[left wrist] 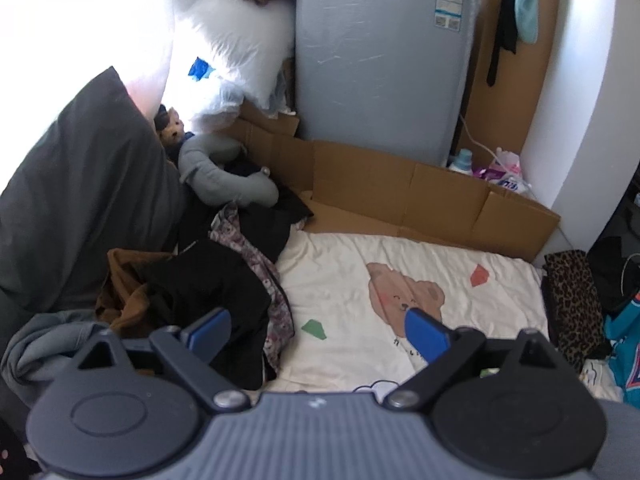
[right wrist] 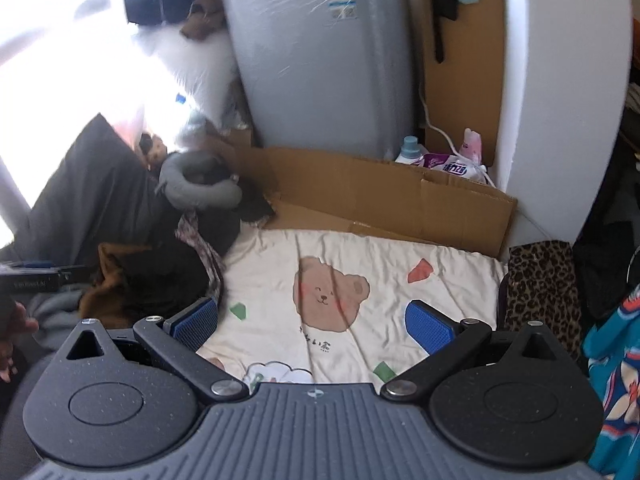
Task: Fold clothes
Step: 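Reach both tools into the black garment with bear-print lining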
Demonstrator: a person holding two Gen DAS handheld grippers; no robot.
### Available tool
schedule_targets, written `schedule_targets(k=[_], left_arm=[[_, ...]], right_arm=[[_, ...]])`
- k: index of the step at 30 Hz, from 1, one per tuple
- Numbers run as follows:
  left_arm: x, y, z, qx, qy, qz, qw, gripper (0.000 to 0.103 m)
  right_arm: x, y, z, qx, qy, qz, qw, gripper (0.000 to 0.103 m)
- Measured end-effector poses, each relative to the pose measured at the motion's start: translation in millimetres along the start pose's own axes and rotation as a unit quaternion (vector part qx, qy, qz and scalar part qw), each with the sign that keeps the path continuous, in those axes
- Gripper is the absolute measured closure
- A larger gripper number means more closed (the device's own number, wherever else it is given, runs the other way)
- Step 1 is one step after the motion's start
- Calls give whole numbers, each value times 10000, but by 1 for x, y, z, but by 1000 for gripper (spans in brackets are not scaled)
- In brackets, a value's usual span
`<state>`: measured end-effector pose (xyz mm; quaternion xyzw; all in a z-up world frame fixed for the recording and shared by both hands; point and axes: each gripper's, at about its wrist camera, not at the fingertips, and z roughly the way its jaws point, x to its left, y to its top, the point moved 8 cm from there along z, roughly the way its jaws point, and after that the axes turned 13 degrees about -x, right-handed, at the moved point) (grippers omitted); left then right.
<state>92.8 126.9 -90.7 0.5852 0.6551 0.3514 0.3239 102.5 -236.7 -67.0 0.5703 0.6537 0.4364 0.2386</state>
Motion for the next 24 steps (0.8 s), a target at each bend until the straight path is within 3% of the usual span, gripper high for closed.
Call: schedule_targets(k=[7,13,17,24], left_arm=[[23,-2,16,-51,208,-36,9998,7],[51,-2,31,-19,458,-181,9988,9],[70,-6,42,24,425,-314,9986,10],[107,-32,68,332,831,-466,9949,20]], right_arm=[[7,8,26,48,367,67,9993,0],[13,20,50,76,444,-19,9990,1],[16,24,73,145,507,-104,9986,1],[23,20,124,360,936,-58,9949,1]])
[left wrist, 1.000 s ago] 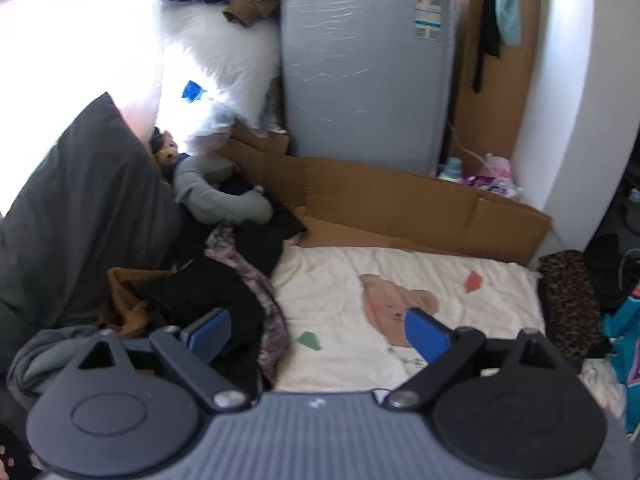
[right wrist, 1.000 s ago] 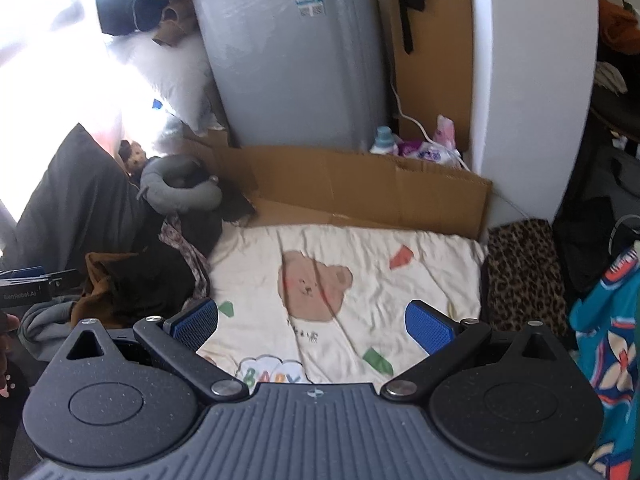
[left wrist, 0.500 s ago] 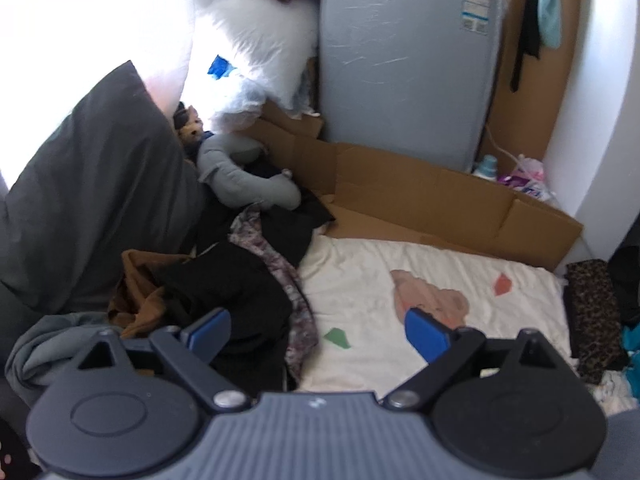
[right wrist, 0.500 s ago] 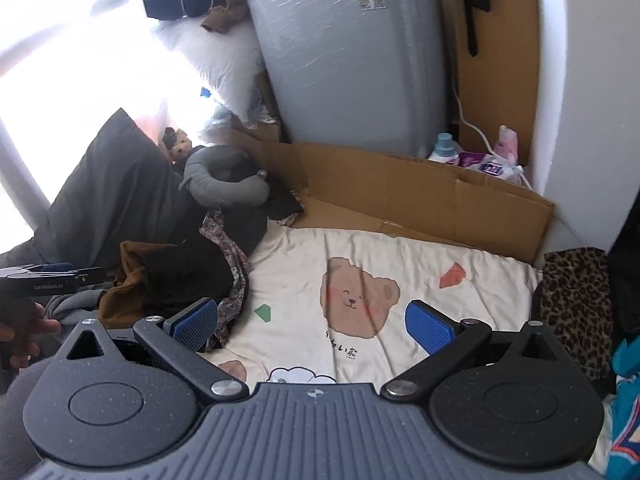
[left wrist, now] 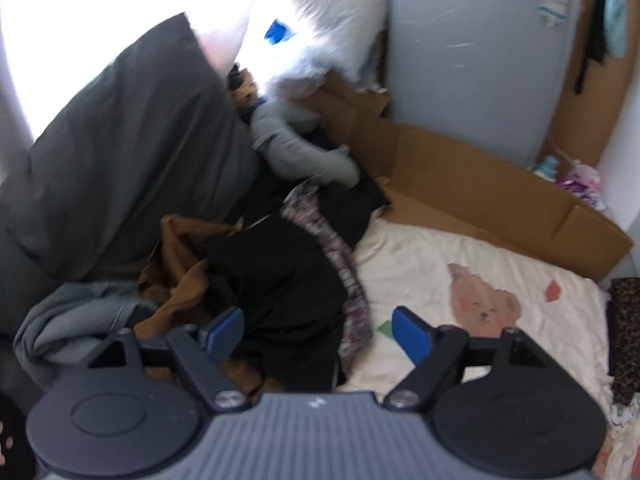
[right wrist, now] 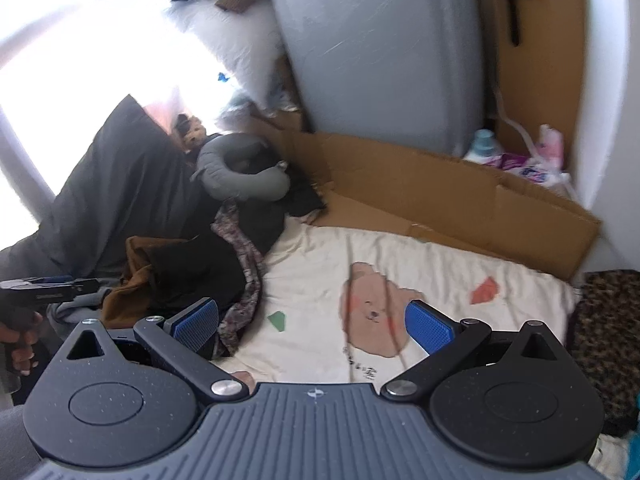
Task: Fold clothes
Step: 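Reach both tools into the black garment with bear-print lining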
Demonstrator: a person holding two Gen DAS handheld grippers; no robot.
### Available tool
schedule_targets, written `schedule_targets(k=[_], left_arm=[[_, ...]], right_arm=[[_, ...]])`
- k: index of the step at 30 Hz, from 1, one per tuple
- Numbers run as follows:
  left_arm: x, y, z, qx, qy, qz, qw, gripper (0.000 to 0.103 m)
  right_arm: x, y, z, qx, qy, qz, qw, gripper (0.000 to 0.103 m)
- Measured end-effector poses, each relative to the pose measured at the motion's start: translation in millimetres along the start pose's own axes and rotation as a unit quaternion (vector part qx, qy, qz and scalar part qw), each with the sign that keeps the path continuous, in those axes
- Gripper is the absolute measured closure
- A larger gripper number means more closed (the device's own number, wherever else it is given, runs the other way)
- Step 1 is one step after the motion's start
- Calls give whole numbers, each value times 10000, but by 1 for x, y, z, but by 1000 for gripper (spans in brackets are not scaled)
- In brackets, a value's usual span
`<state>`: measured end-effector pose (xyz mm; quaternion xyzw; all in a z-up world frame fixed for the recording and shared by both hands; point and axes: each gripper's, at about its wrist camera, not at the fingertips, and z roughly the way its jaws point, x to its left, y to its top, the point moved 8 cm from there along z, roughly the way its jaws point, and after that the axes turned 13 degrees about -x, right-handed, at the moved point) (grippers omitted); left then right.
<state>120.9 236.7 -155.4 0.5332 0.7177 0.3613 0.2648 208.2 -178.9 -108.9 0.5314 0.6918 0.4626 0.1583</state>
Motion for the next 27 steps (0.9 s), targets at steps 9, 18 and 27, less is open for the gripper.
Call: schedule_targets(k=[9,18,27], left_arm=[[31,-36,47,283,373,-211,9987,32],[52,-70,102,385,527,-210,9976,32],[74,-107,148,474,649,-315,9963,32]], right_arm=[[-1,-22,79,365,663,-137,9970,1],[9,-71,169,809,1099,-338,9901,13],[30,-123,266,1144,1220,-355,9853,13]])
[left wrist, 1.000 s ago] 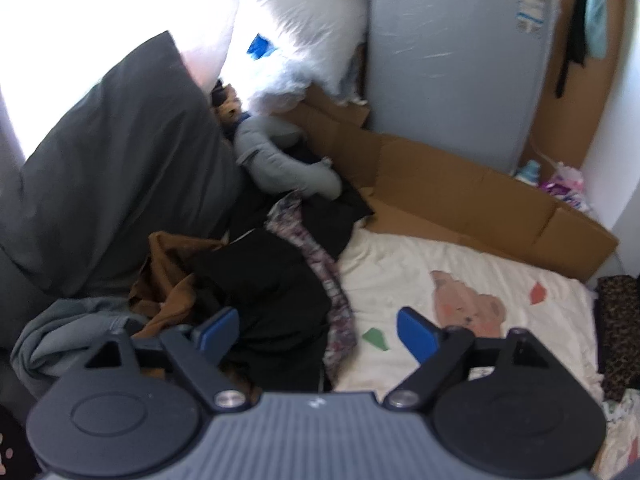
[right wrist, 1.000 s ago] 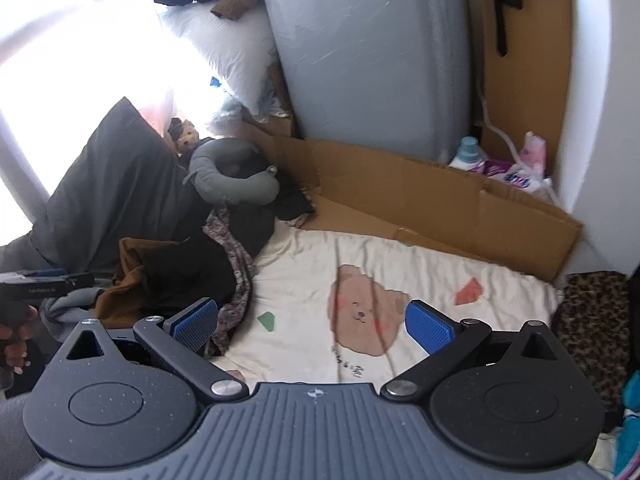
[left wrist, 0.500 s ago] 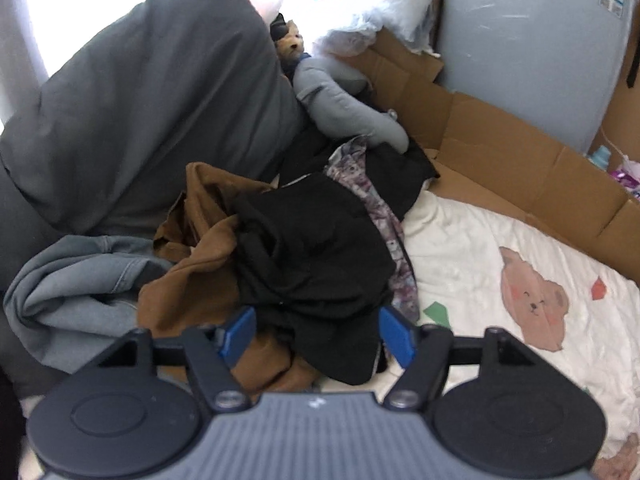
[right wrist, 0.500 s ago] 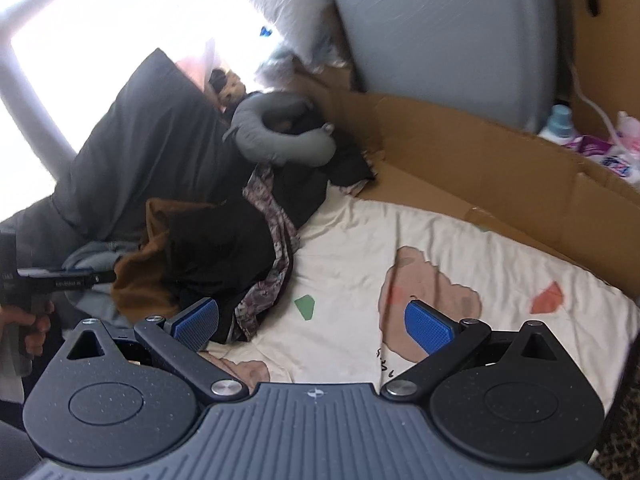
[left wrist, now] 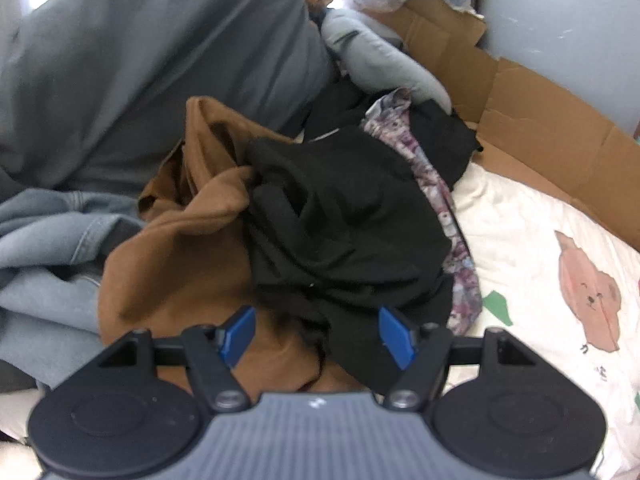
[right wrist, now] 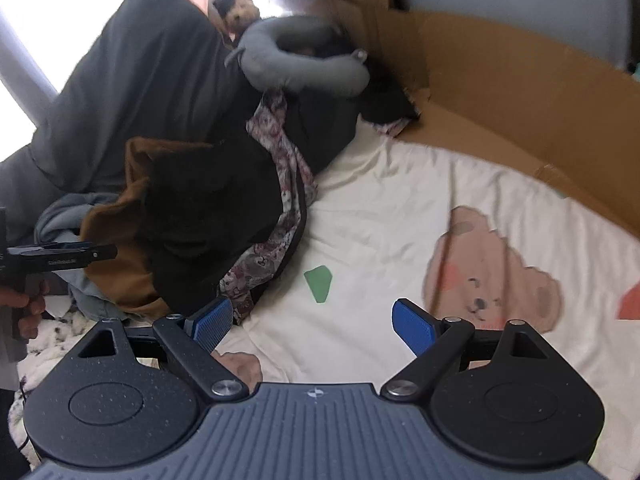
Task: Fold clothes
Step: 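Reach both tools into the black garment with bear-print lining, then grasp the bear-print lining edge with the right tool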
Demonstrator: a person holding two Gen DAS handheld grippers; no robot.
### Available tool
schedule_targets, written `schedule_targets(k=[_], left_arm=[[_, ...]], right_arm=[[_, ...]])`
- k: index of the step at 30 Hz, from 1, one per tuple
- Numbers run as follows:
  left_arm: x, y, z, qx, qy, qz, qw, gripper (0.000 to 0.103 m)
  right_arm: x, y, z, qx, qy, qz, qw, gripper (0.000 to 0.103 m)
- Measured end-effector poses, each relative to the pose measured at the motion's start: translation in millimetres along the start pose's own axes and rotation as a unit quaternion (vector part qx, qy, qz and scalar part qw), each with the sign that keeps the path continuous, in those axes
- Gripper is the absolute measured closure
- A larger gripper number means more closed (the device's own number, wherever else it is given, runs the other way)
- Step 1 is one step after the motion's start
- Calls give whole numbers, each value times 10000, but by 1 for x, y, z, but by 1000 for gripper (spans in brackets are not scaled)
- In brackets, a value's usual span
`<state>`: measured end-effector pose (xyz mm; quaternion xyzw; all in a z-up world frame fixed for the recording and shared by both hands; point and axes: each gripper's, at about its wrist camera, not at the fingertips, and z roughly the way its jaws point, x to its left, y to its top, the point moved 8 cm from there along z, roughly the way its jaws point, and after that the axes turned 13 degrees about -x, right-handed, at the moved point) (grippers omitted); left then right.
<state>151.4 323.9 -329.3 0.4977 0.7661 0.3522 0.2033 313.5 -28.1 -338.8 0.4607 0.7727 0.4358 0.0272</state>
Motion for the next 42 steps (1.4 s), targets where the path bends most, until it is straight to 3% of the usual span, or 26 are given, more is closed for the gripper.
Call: schedule_targets(k=[10,16,26,32,38,41,42], left_arm=[[6,-2,26,-89,46,1,10000,33],[8,-1,44,-147,68,18,9999,33],[20,1,72,-295,163,-175,9993,34],[25,0,79,-313,167,-292,9989,35],[27,-2,83,-335,168,-368,9986,37],[27,-2,85,-324,166,-416,9985,38],[27,-2,85,-325,150,-415,9985,38]], right_arm=[[40,-25,95,117,540,474,9973,21],[53,-26,136,85,650,733,9951,21],[56,-29,193,-2,600,1404,9883,22],[63,-45,224,159,476,1784,9827,26],[75,-53,246,406,435,1763,9825,41],[74,-56,254,581,361,1778,9817,61],[73,-57,256,628,367,1800,9810,74]])
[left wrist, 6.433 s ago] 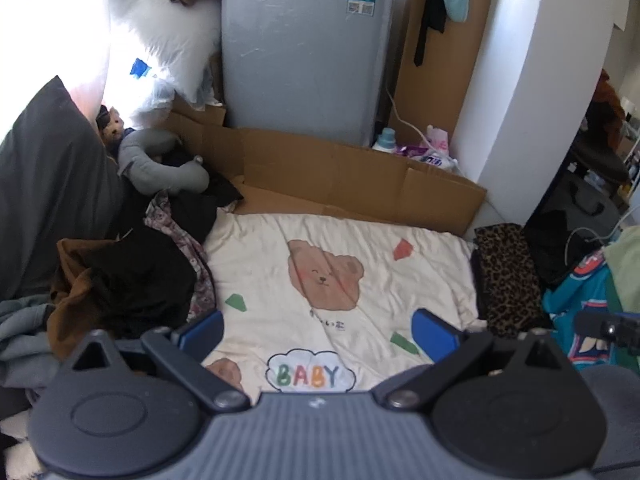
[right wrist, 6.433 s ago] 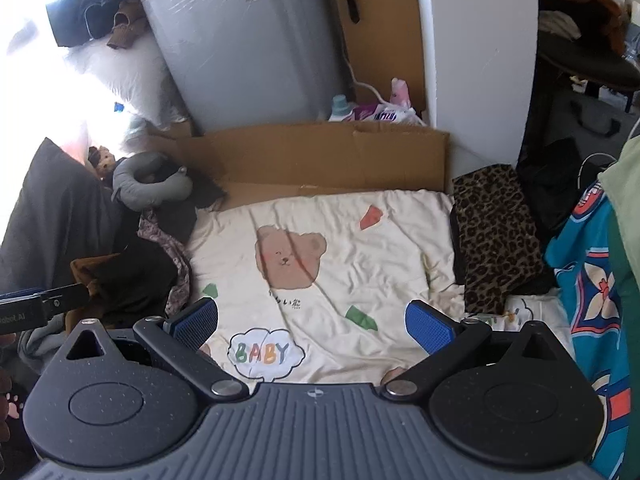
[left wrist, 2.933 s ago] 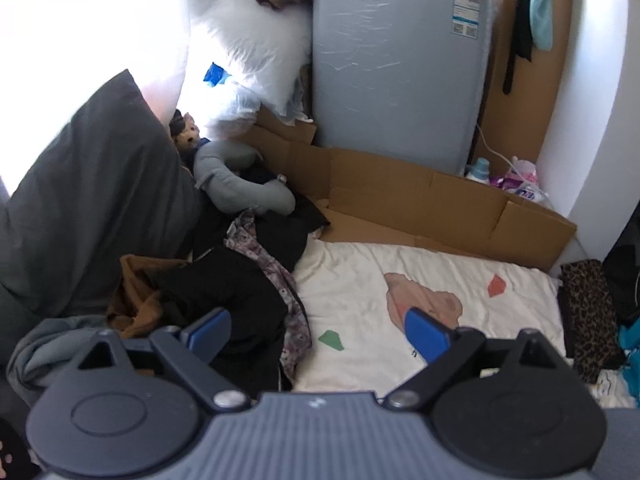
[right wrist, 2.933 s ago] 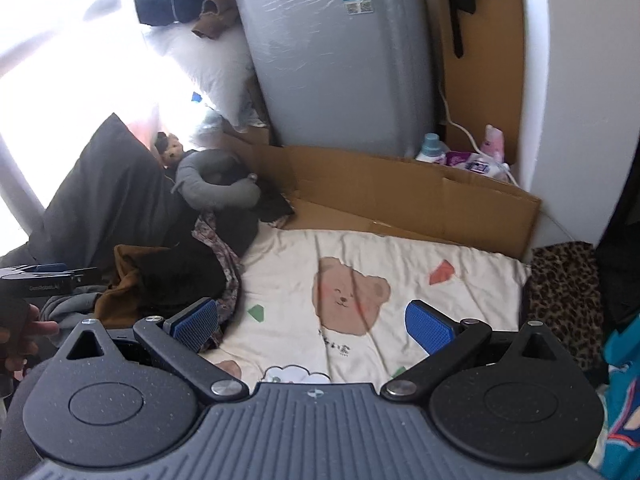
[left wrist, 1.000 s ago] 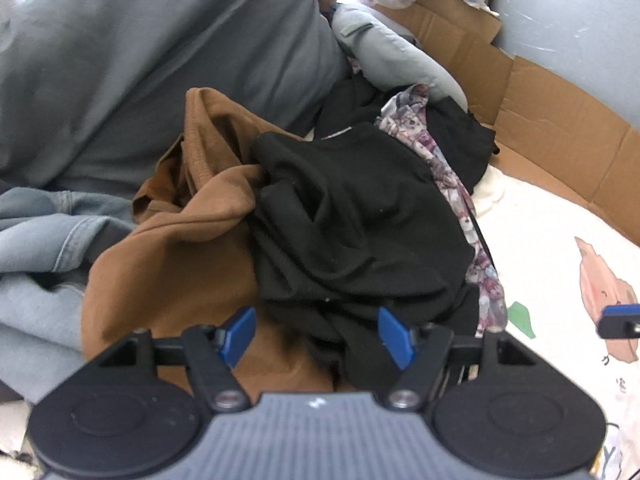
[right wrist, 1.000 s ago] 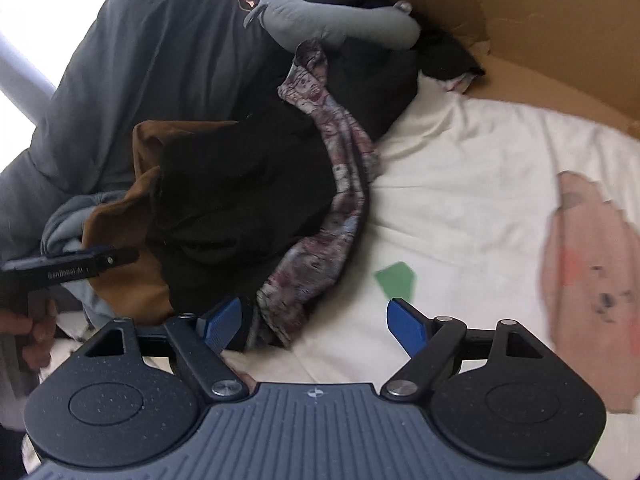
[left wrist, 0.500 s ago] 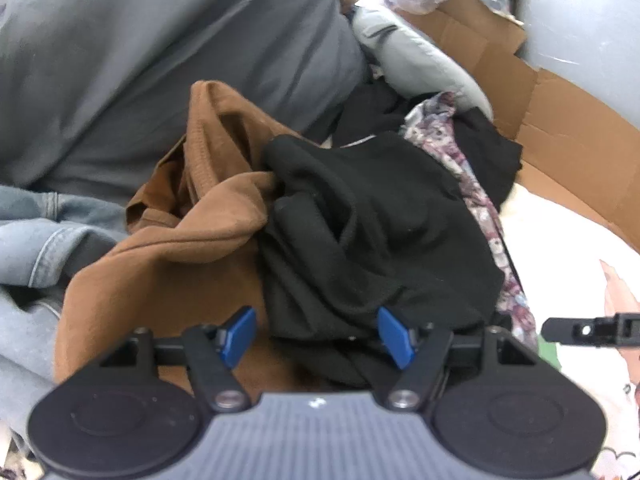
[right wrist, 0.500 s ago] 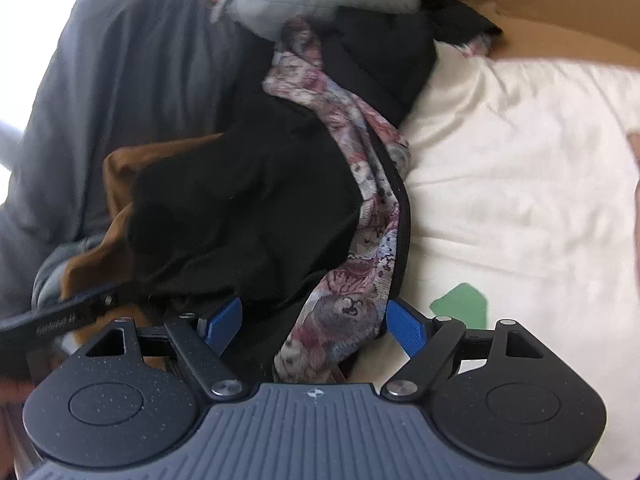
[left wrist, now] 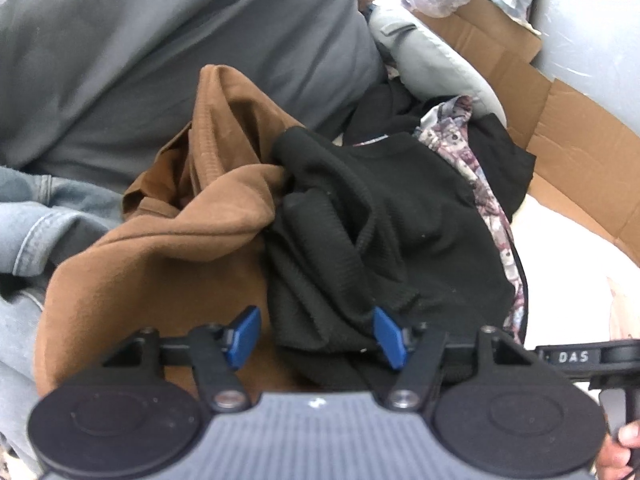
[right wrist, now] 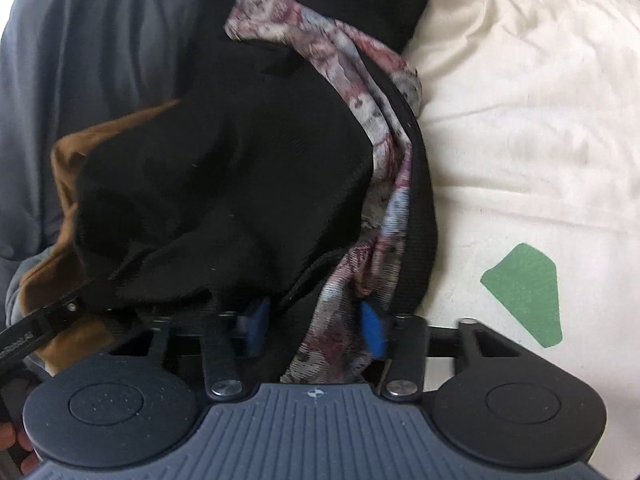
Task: Fold clothes
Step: 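Grasp the bear-print lining edge with the right tool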
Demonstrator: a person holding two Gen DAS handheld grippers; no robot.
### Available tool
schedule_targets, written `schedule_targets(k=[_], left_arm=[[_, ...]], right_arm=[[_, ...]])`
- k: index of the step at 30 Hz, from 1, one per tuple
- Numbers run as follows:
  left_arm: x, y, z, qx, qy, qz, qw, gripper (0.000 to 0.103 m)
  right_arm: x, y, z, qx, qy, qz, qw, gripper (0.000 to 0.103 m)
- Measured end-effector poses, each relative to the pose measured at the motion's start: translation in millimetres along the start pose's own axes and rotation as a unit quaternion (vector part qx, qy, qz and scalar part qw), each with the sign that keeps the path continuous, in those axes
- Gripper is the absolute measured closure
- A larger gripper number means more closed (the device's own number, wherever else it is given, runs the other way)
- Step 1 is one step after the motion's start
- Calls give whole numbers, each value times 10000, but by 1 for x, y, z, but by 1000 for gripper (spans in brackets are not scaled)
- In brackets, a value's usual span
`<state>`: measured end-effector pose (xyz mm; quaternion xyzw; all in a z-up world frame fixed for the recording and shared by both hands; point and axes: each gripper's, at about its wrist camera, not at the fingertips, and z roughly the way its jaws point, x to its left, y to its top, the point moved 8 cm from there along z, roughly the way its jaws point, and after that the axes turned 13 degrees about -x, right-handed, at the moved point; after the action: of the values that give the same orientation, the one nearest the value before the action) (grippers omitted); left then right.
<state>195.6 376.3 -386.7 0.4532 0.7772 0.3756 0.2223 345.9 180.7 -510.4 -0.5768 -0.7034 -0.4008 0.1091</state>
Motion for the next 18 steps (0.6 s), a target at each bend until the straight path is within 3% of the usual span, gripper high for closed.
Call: schedule_targets(k=[1,3,9,18], left_arm=[[-1,1,0,-7,-20,8,10000,38],[-3,2,-1,-31,-67,21,10000,38],[-9,1,-6,-59,-179,1,9998,37],[-20,-1,-11,-67,-357,-98,9993,24]], right_arm=[[0,0,0,39,16,-23,10000,86],[-1,2,-7,63,72,-162,9998,97],[-14,7,-36,106,26,-648,9978,99],[-48,27,-88,33,-424,-1184,9921,100]])
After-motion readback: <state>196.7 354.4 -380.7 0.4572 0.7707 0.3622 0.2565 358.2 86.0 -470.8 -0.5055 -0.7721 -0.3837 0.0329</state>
